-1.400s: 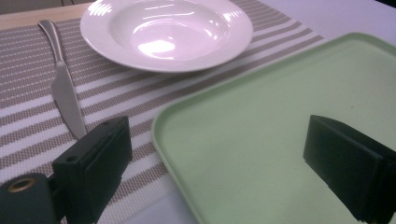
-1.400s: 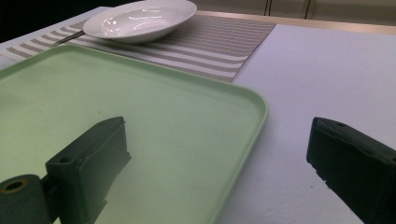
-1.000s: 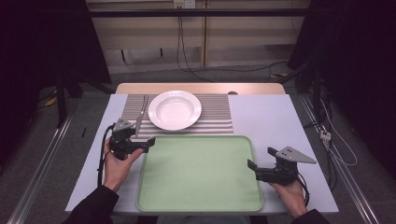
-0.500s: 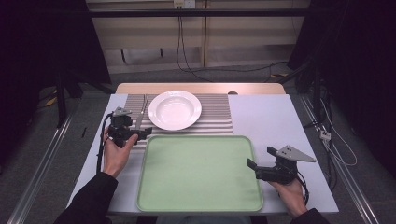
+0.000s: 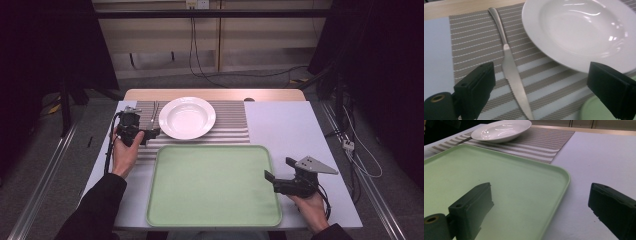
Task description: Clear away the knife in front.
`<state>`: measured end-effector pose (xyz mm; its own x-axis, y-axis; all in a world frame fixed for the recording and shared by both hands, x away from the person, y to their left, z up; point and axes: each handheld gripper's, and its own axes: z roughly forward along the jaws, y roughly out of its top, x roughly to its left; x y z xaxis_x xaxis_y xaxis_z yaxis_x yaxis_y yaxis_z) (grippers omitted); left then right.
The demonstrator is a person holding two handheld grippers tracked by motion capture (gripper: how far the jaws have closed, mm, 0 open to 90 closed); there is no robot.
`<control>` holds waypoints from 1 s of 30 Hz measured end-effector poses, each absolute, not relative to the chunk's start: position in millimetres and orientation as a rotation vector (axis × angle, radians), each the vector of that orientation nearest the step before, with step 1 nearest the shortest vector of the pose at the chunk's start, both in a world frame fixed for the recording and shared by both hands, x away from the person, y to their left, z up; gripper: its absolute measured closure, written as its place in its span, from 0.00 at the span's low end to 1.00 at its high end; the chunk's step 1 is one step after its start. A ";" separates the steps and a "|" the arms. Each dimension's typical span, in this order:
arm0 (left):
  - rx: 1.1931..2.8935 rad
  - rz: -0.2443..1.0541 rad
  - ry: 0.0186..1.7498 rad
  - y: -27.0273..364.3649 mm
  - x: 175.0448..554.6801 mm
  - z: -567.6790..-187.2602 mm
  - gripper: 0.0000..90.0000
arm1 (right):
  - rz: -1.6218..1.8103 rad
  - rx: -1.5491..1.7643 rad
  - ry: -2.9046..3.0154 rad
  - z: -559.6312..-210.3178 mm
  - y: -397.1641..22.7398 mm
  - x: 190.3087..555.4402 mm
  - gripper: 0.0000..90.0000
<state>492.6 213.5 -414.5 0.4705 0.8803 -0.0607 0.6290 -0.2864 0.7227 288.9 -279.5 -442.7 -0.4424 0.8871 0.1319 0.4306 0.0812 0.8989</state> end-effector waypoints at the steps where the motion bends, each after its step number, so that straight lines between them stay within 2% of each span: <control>1: 2.032 0.477 1.260 212.5 495.7 -414.5 0.10 | 1.335 1.299 1.910 -442.7 -279.7 288.9 0.06; 12: 2.089 0.550 1.316 216.5 531.5 -414.3 0.12 | 1.335 1.303 1.913 -443.0 -279.9 289.0 0.05; 20: 2.086 0.536 1.362 216.2 558.5 -425.6 0.15 | 1.333 1.303 1.912 -442.8 -280.6 288.5 0.05; 25: 2.101 0.572 1.404 214.9 572.2 -431.3 0.22 | 1.330 1.304 1.919 -443.5 -281.1 288.9 0.05; 30: 2.095 0.502 1.440 216.5 585.0 -438.0 0.34 | 1.330 1.306 1.918 -443.7 -281.5 288.8 0.05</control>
<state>585.0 216.5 -438.0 0.3585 0.9335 -0.0003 0.7306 -0.2803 0.6226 288.8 -281.5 -443.7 -0.4416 0.8867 0.1366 0.4390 0.0808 0.8949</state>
